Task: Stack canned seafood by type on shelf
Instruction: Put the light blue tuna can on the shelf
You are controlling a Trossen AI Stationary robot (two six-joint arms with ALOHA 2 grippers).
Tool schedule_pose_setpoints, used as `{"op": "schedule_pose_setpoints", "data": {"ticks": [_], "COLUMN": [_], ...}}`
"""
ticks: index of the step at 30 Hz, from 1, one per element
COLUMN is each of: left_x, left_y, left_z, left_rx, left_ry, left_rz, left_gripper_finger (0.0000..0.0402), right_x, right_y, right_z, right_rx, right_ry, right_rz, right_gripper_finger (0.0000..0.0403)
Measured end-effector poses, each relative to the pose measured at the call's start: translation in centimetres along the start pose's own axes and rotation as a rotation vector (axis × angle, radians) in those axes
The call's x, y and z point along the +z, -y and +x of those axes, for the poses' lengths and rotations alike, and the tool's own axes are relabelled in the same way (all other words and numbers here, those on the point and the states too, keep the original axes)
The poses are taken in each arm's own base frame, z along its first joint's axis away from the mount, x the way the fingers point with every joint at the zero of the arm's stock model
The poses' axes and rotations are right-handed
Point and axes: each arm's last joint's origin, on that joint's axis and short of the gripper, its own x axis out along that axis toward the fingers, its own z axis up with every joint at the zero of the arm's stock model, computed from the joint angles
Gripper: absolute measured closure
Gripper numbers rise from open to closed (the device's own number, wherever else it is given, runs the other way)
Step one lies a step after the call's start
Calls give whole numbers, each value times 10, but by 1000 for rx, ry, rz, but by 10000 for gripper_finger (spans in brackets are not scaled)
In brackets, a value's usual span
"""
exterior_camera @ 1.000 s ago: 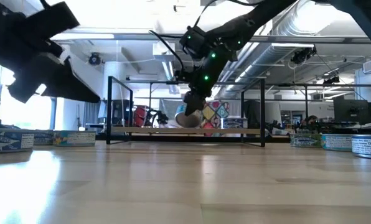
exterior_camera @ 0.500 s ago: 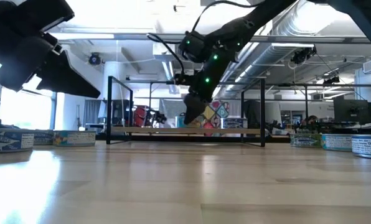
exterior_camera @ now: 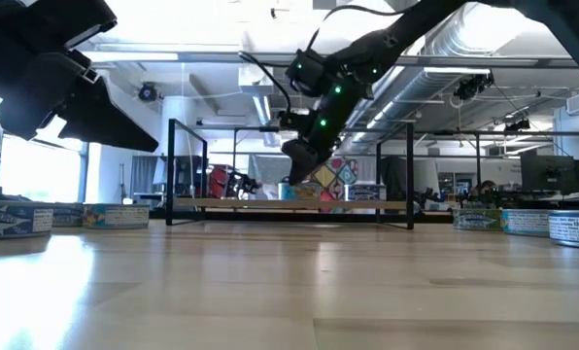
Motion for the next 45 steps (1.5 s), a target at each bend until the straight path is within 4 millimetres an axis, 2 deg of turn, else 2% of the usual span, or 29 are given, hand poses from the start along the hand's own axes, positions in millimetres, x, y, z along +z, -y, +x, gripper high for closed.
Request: {"op": "schedule_pose_setpoints", "data": {"ticks": [8, 13, 16, 21, 25, 30, 38, 45], "left_x": [0, 0, 0, 1, 1, 1, 1, 1], "left_y": [0, 0, 0, 1, 1, 1, 1, 1], "left_z": [0, 0, 0, 0, 0, 0, 0, 0], "left_rx": [0, 0, 0, -4, -5, -3, -3, -3], "left_ry": [1, 0, 1, 8, 10, 11, 12, 12], "left_rz": [7, 2, 2, -8, -12, -12, -11, -12], "left_gripper_finger": [401, 401, 401, 401, 401, 401, 401, 401], "right_x": [5, 15, 15, 3, -8, -16, -20, -24], "right_y": [-4, 1, 15, 44, 53, 65, 65, 58], "right_z": [-5, -36, -46, -31, -13, -4, -3, -2], "right_rx": [35, -51, -127, -143, -146, -181, -98, -47], "right_ry": [43, 66, 53, -14, -74, -107, -136, -182], "right_rz": [6, 3, 41, 153, 199, 277, 297, 288], "right_gripper_finger": [231, 240, 256, 287, 313, 340, 364, 368]}}
